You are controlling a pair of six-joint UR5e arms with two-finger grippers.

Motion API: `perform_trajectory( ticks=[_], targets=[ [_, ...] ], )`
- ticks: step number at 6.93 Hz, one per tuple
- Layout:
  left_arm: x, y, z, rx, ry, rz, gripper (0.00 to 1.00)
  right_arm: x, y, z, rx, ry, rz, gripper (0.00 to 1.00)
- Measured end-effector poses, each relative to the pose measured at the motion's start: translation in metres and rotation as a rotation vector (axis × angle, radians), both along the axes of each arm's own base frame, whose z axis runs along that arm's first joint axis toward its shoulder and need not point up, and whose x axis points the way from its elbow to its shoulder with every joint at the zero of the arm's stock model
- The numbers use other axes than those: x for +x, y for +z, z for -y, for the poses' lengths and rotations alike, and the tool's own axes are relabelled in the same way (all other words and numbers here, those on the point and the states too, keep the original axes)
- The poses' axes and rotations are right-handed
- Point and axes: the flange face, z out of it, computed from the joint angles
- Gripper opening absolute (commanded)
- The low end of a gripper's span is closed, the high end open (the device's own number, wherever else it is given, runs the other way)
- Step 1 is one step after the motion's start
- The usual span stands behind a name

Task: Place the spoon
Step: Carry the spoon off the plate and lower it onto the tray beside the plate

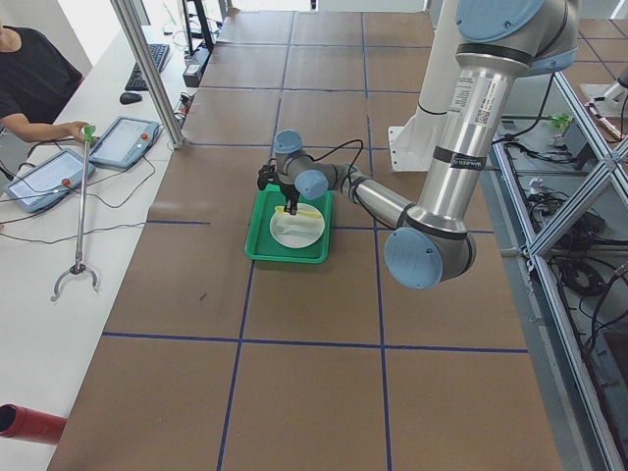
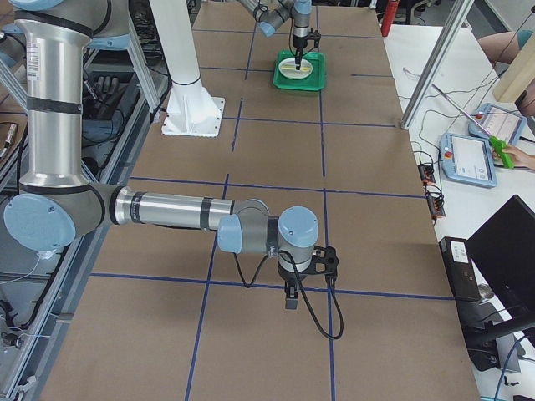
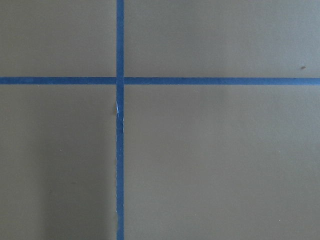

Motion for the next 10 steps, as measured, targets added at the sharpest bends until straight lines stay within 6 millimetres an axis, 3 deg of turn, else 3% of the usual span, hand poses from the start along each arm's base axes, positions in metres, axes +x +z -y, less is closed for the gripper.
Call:
perform_trajectory(
  ticks=[2, 4, 6, 8, 9, 10],
  targets=[
    [0.011, -0.027, 0.009, -0.051, -0.034, 0.005, 0.00, 0.000, 0.000, 0.000, 0.000, 0.000, 0.000, 1.00],
    [0.047, -0.043, 0.019, -0.115, -0.060, 0.003, 0.00, 0.000, 0.000, 0.000, 0.000, 0.000, 0.000, 1.00],
    [0.074, -0.042, 0.018, -0.145, -0.053, 0.015, 0.00, 0.000, 0.000, 0.000, 0.000, 0.000, 0.000, 1.00],
    [0.079, -0.039, 0.018, -0.153, -0.050, 0.021, 0.00, 0.000, 0.000, 0.000, 0.000, 0.000, 0.000, 1.00],
    [0.080, -0.038, 0.017, -0.154, -0.049, 0.022, 0.09, 0.000, 0.000, 0.000, 0.000, 0.000, 0.000, 1.00],
    [0.080, -0.038, 0.017, -0.154, -0.048, 0.023, 0.25, 0.000, 0.000, 0.000, 0.000, 0.000, 0.000, 1.00]
  ],
)
